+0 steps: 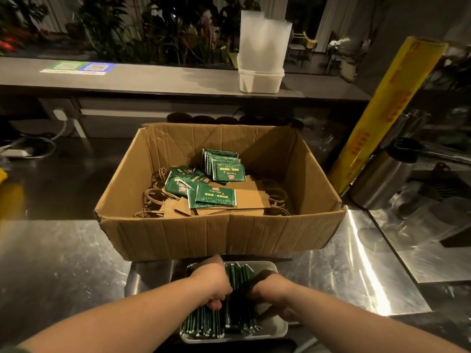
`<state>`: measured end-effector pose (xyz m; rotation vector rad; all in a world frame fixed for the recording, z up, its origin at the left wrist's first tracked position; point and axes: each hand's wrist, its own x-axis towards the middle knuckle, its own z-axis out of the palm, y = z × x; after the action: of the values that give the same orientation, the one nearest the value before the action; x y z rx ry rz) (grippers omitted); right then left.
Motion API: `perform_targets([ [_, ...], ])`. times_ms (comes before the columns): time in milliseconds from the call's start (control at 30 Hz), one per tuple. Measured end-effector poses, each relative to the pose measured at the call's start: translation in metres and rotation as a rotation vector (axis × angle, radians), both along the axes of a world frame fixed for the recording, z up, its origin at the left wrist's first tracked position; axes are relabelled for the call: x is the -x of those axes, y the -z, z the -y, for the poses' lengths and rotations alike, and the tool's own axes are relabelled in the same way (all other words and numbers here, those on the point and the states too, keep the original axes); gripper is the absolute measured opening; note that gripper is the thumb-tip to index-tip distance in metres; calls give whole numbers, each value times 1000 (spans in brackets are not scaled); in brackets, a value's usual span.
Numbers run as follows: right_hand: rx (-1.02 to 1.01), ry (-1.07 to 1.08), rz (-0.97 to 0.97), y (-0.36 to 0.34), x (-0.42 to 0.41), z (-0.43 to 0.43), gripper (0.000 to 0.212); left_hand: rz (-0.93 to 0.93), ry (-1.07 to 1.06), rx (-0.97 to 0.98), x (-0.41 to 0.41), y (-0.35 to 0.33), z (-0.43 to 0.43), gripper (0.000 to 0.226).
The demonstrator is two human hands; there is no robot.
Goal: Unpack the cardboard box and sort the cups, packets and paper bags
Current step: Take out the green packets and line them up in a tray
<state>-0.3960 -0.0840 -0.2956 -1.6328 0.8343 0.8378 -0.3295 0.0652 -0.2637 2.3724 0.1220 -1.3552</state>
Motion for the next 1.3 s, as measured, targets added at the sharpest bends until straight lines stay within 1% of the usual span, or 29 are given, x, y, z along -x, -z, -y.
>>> perform_targets([
  [33, 53, -51, 6, 0, 0, 0, 32, 54, -8, 1, -2, 1, -1, 66],
  [67, 113, -115, 19, -2, 0, 0, 42, 116, 18, -7, -3, 1, -2, 80],
  [100, 187, -193, 43, -5, 1, 0, 51, 172, 80, -22, -4, 0, -1, 85],
  [167, 367, -377, 132, -11, 3, 1, 60, 318, 215, -34, -5, -1, 0, 78],
  [233, 426, -448, 217, -14, 4, 0, 62, 376, 300, -31, -4, -2, 3, 67],
  [333, 356, -437, 194, -18, 2, 0, 63, 272, 372, -69, -2, -1, 10, 49],
  [400, 348, -497, 145, -21, 1, 2, 63, 231, 451, -98, 0, 2, 11, 37],
  [533, 371, -677, 63, -25, 2, 3, 63, 276, 537, -82, 5, 0, 7, 41],
  [600, 365, -715, 54, -31, 0, 4, 54, 258, 540, -57, 4, -6, 7, 37],
  [667, 323, -750, 84, -43, -6, 6, 30, 264, 532, -10, 2, -19, 9, 28],
  [700, 291, -751, 112, -53, -10, 6, 21, 278, 531, 24, 1, -29, 11, 22],
  [733, 272, -743, 152, -66, -14, 7, 17, 293, 529, 65, 0, -40, 12, 20],
  [833, 297, -726, 312, -116, -29, 9, 18, 364, 529, 179, -13, -87, 15, 18],
  [933, 297, -717, 416, -172, -54, 14, 10, 464, 477, 285, -41, -134, 8, 5],
  [1000, 317, -684, 492, -203, -74, 17, 6, 548, 396, 367, -64, -156, 0, 8],
  [1067, 371, -618, 604, -219, -100, 18, 9, 680, 289, 408, -93, -166, -9, 13],
  [1133, 414, -505, 701, -215, -131, 18, 10, 793, 214, 358, -125, -161, -19, 13],
  [1167, 442, -465, 731, -205, -143, 16, 10, 808, 175, 324, -139, -153, -25, 13],
  [1233, 501, -472, 745, -172, -177, 13, 11, 773, 66, 290, -170, -129, -38, 10],
  [1300, 570, -555, 689, -130, -207, 8, 20, 751, -38, 266, -190, -103, -48, 9],
])
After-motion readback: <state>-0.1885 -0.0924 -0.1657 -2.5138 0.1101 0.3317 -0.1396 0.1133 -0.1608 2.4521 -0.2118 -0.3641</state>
